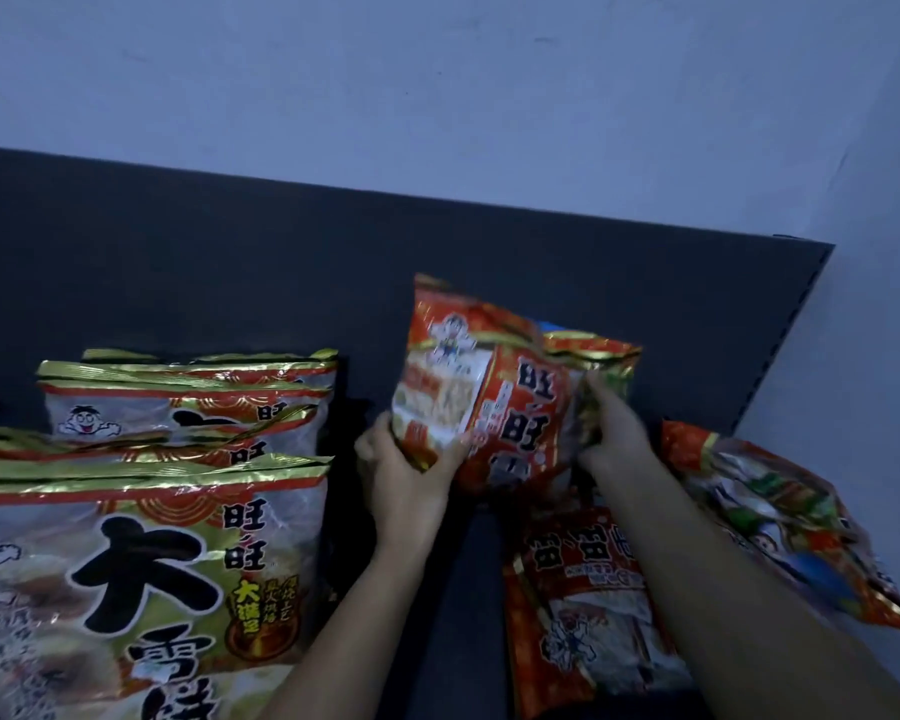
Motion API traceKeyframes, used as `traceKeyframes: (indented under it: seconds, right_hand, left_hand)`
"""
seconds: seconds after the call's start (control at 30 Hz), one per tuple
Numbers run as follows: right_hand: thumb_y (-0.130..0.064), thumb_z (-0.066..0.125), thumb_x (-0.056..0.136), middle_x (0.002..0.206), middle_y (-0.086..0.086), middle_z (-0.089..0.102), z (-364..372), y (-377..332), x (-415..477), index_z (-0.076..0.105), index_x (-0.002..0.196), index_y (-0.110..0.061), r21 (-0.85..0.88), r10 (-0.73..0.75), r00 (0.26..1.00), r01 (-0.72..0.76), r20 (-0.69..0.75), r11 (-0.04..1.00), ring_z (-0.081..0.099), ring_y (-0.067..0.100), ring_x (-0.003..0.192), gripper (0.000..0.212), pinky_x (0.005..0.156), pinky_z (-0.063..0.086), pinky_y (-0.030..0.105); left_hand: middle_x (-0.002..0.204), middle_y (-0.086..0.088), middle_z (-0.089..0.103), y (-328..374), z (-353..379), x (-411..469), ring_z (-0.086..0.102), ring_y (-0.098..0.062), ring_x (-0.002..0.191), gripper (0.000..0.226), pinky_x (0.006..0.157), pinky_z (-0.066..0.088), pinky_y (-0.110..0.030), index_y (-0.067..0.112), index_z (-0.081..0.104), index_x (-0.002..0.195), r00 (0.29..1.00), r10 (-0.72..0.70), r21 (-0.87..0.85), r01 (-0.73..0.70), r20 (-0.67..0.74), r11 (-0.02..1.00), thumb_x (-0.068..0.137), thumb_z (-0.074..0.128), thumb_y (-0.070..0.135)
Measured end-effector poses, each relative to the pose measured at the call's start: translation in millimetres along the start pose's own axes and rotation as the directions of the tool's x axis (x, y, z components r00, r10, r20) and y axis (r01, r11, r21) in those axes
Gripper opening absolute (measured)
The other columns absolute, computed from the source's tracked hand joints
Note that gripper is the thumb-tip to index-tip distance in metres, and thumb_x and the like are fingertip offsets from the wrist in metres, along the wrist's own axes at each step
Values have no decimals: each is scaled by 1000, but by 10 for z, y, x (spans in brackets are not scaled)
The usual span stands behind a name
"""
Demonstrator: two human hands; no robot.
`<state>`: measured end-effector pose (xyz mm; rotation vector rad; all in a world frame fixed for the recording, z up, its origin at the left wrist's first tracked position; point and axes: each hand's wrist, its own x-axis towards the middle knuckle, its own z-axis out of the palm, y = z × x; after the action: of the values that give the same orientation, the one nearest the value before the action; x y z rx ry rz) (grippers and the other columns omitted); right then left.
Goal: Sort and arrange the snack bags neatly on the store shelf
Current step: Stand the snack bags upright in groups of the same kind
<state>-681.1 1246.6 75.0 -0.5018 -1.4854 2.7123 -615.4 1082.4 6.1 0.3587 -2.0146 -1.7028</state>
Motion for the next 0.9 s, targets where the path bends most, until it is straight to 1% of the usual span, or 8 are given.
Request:
traceKeyframes:
  seconds: [0.13,0.2,0.27,0.37,0.53,0.67,0.8,0.9]
  right_hand:
    - [-41,67,81,112,8,69,-294,386,124,61,116,-18,-174,-19,963,69,269,982,65,25,103,42,80,51,39]
    - [-53,71,72,121,1,65,-457,515,163,50,129,-27,-376,9,916,155,402,913,63,21,108,67,90,48,39]
    - [-53,69,64,116,-8,61,-566,621,153,40,130,-33,-583,67,889,238,453,777,60,10,102,75,82,47,28]
    - [-56,65,64,116,-13,57,-636,755,195,33,132,-34,-672,79,876,304,476,675,57,3,102,77,77,46,19]
    - [-84,56,59,128,-17,55,-659,910,249,34,135,-45,-730,93,861,362,501,580,55,7,115,88,102,44,36]
    - [-85,53,61,123,-19,58,-793,883,231,40,130,-46,-755,72,874,371,481,542,57,5,110,79,99,45,34]
    - [-69,53,72,115,-15,63,-1018,704,156,51,123,-34,-772,5,905,359,425,525,60,5,104,62,87,45,23]
    - [-68,52,71,109,-12,67,-1254,536,132,59,118,-27,-790,-55,928,343,367,509,62,8,102,63,86,46,23]
  left_hand:
    - [125,-3,48,-492,82,-28,46,-25,120,103,99,41,-51,30,40,128,980,-198,129,198,-11,972,46,54,90]
    - [125,-1,50,-516,67,-102,49,-21,118,100,100,43,-46,24,41,129,972,-232,12,233,-45,972,50,65,82]
    - [121,3,54,-549,68,-136,54,-15,109,80,93,44,-33,20,40,128,967,-252,-114,248,-28,962,67,77,54]
    - [122,1,53,-652,102,-155,52,-15,106,70,89,38,-29,15,37,133,961,-264,-175,246,-87,953,77,73,37]
    - [127,0,53,-754,121,-199,54,-23,114,82,97,44,-40,25,35,134,917,-346,-212,304,-197,929,68,74,55]
    - [123,1,60,-813,176,-238,60,-24,107,100,92,50,-49,33,39,131,926,-357,-165,335,-126,928,48,68,80]
    - [101,14,65,-712,312,-312,64,-15,95,67,91,50,-43,37,52,98,942,-333,-70,330,-30,941,50,68,80]
    - [100,16,64,-684,478,-388,63,-14,97,70,96,45,-47,38,48,90,939,-336,4,337,75,942,42,60,88]
